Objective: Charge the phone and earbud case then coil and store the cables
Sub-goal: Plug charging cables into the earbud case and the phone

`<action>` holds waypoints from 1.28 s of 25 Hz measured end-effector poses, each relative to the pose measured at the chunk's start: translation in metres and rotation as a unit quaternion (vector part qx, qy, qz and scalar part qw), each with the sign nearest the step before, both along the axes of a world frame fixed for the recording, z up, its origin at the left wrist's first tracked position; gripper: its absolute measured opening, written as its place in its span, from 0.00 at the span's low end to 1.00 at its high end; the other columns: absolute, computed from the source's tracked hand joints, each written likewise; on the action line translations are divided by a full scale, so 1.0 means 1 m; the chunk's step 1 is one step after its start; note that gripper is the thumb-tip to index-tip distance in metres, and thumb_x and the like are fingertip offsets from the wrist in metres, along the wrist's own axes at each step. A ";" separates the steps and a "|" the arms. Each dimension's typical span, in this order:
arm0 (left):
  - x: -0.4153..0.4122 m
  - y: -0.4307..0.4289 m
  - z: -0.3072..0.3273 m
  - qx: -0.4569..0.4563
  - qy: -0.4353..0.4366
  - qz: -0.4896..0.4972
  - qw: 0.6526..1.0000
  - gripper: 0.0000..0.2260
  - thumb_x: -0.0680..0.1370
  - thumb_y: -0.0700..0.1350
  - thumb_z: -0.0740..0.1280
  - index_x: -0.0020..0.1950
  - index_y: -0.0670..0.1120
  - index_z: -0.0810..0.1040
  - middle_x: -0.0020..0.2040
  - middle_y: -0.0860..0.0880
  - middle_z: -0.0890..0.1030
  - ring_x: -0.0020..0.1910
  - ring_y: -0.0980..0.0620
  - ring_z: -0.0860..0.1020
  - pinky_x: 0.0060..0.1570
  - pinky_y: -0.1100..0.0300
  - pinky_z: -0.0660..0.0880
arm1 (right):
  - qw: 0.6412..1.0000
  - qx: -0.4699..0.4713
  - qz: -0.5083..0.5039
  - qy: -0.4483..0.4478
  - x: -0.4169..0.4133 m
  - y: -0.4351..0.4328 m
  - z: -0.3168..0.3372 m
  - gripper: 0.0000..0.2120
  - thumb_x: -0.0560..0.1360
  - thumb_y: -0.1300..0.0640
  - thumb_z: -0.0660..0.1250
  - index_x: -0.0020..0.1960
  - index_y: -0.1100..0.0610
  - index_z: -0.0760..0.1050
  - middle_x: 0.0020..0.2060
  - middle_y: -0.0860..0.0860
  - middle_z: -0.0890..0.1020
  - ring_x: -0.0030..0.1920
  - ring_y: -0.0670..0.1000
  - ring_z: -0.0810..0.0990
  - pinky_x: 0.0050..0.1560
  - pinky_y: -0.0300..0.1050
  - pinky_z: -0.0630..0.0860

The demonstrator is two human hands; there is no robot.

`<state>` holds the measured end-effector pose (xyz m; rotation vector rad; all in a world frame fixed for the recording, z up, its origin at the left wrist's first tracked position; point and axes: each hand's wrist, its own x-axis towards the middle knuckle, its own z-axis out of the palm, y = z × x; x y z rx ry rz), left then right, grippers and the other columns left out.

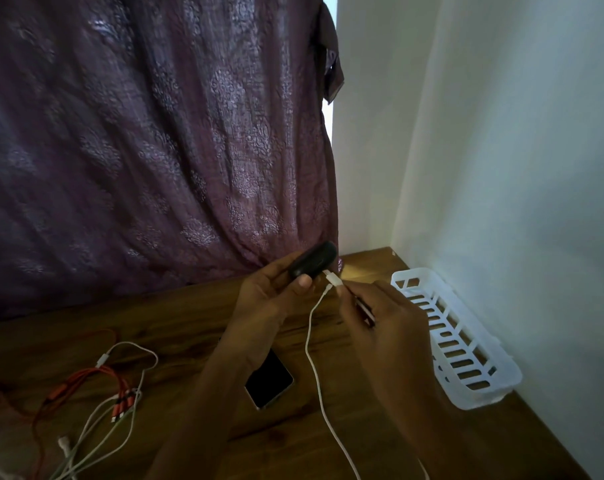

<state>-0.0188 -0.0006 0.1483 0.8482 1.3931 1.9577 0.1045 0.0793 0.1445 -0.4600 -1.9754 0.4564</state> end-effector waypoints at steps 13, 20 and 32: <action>-0.002 -0.007 0.012 -0.010 0.088 0.012 0.996 0.25 0.64 0.40 0.70 0.62 0.45 0.75 0.54 0.52 0.82 0.56 0.56 0.79 0.52 0.65 0.76 | 0.999 0.025 -0.012 -0.025 0.002 -0.007 0.020 0.08 0.66 0.60 0.69 0.42 0.64 0.81 0.31 0.54 0.83 0.29 0.47 0.81 0.37 0.21 0.63; -0.008 -0.008 0.018 -0.036 0.153 0.014 0.987 0.25 0.63 0.40 0.72 0.59 0.53 0.74 0.58 0.51 0.80 0.59 0.54 0.78 0.58 0.60 0.75 | 0.998 0.051 -0.035 -0.021 -0.002 -0.014 0.022 0.06 0.65 0.61 0.69 0.38 0.64 0.80 0.27 0.53 0.81 0.24 0.49 0.78 0.28 0.28 0.69; -0.007 0.005 -0.001 -0.051 0.162 -0.009 0.985 0.24 0.69 0.31 0.70 0.60 0.51 0.72 0.58 0.51 0.78 0.58 0.57 0.78 0.53 0.67 0.74 | 0.999 0.008 -0.030 -0.007 -0.003 -0.004 -0.008 0.03 0.66 0.62 0.70 0.35 0.61 0.78 0.25 0.50 0.78 0.23 0.38 0.65 0.26 0.18 0.60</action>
